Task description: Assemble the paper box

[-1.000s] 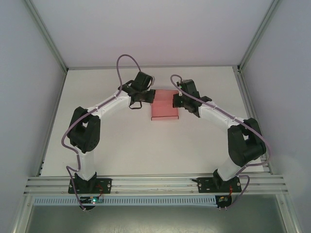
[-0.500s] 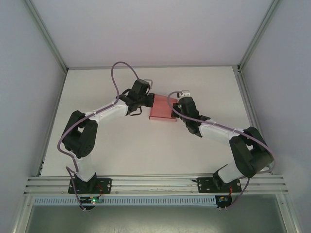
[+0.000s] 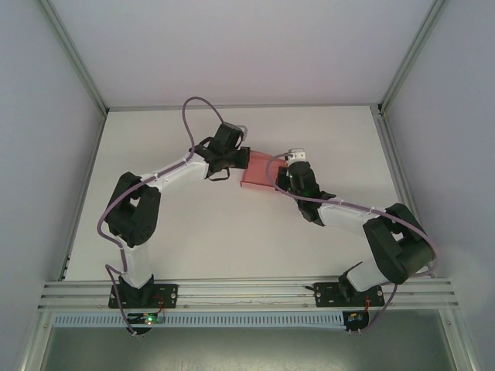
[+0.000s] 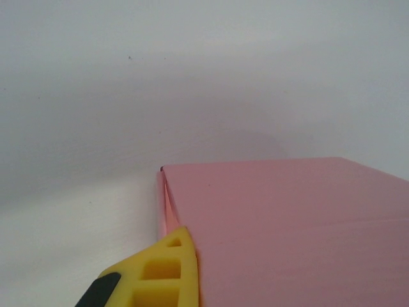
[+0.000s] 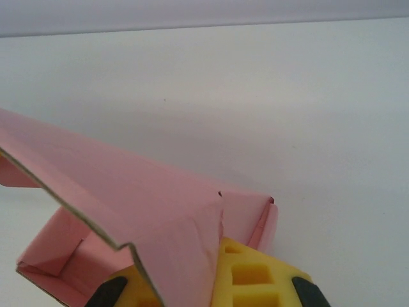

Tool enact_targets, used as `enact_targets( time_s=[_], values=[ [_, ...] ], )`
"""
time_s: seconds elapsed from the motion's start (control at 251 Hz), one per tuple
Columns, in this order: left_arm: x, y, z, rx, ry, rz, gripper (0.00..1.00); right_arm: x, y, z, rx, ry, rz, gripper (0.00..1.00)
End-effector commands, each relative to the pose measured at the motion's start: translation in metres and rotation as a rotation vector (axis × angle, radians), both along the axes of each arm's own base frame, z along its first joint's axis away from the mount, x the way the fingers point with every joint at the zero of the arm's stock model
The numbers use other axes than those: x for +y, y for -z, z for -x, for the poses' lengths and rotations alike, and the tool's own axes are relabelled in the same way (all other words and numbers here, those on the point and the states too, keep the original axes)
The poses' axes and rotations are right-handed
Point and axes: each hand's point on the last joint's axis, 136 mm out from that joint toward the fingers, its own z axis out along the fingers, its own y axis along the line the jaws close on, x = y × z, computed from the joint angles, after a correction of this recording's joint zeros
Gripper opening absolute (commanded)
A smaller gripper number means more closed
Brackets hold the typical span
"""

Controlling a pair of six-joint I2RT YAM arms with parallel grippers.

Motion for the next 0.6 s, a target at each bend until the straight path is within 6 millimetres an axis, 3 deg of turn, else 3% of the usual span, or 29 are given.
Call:
enact_targets(
  time_s=[0.0, 0.192, 0.315, 0.411, 0.491, 0.547, 0.595],
  values=[
    [-0.024, 0.012, 0.029, 0.073, 0.105, 0.071, 0.0, 0.01, 0.01, 0.011, 0.02, -0.086, 0.007, 0.0],
    [0.001, 0.05, 0.056, 0.125, 0.089, -0.007, 0.0, 0.01, 0.033, 0.032, 0.011, -0.154, 0.044, 0.0],
    [0.013, 0.05, 0.07, 0.12, 0.099, -0.039, 0.0, 0.007, 0.045, 0.05, -0.008, -0.211, 0.105, 0.0],
    [0.012, 0.037, 0.076, 0.116, 0.121, -0.021, 0.05, 0.003, 0.049, 0.061, -0.031, -0.227, 0.153, 0.0],
    [0.015, 0.022, 0.078, 0.105, 0.126, -0.028, 0.22, -0.011, 0.053, 0.064, -0.021, -0.177, 0.19, 0.0],
    [0.019, 0.01, 0.08, 0.098, 0.116, -0.035, 0.48, -0.015, 0.053, 0.064, -0.019, -0.165, 0.21, 0.0],
    [0.02, -0.001, 0.085, 0.098, 0.134, -0.035, 0.63, -0.017, 0.053, 0.065, -0.016, -0.159, 0.223, 0.0]
  ],
)
